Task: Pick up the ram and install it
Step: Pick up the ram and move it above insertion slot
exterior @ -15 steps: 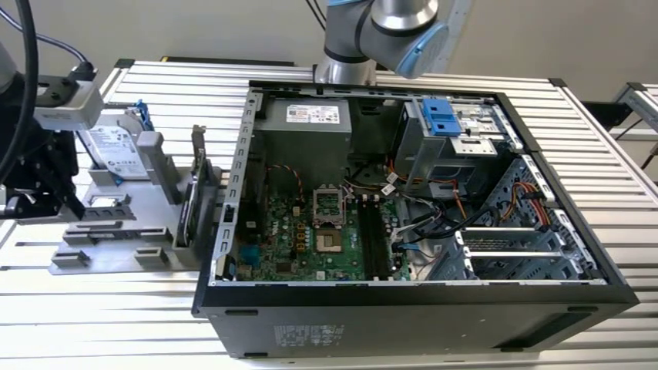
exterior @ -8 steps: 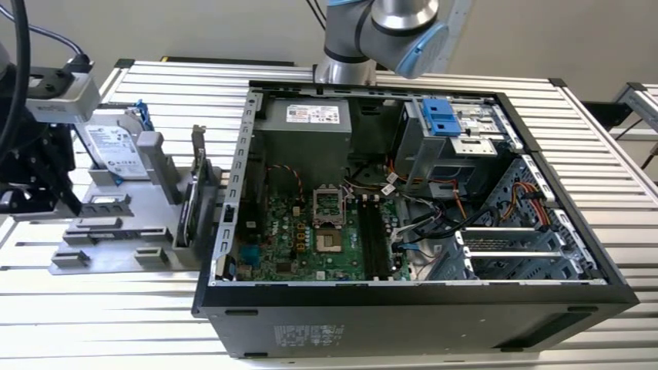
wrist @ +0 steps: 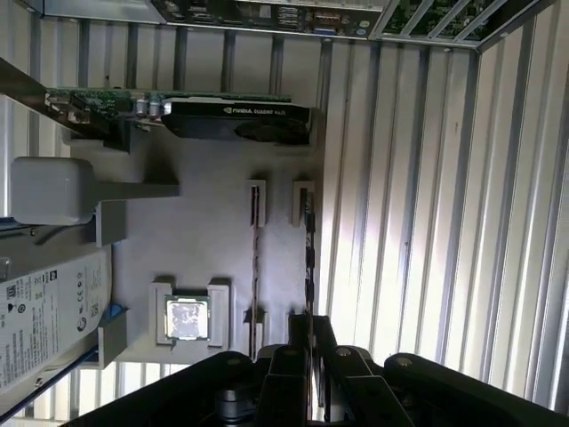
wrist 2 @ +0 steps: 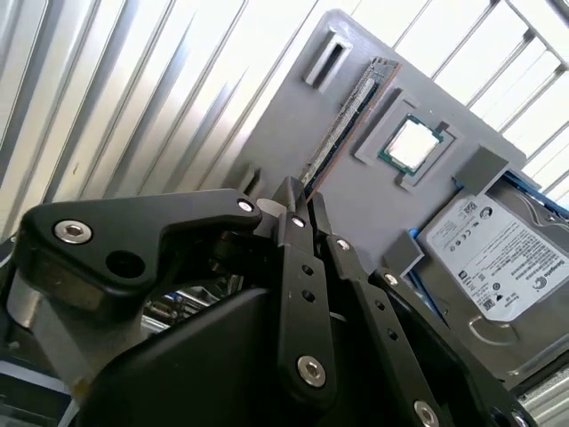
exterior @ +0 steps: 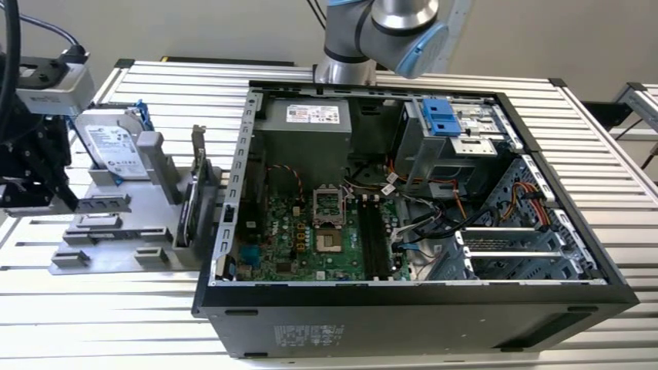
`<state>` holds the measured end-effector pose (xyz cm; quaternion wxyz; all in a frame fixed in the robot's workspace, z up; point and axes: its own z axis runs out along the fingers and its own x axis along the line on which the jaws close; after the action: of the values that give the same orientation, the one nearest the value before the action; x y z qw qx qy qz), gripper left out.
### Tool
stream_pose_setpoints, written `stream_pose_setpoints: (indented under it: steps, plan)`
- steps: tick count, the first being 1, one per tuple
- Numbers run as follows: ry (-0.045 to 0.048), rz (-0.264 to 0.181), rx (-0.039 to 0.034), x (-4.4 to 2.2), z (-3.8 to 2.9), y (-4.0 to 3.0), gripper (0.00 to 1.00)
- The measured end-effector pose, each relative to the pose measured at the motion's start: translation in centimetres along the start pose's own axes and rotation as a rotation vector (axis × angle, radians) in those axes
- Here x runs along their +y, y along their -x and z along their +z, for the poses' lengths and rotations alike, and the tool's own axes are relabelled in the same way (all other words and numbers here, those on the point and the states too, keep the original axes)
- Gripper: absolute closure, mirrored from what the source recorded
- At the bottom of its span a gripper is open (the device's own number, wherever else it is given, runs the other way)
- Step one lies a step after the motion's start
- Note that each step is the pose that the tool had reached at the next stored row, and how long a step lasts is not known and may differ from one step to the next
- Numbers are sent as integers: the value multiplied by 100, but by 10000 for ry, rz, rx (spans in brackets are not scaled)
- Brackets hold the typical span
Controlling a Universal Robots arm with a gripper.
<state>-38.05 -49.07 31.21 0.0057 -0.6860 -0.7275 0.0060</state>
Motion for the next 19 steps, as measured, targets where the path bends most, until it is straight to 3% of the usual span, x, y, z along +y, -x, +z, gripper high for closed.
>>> stream_pose_setpoints:
  steps: [19]
  plan:
    - [0, 0, 0, -4, -264, 0, 100]
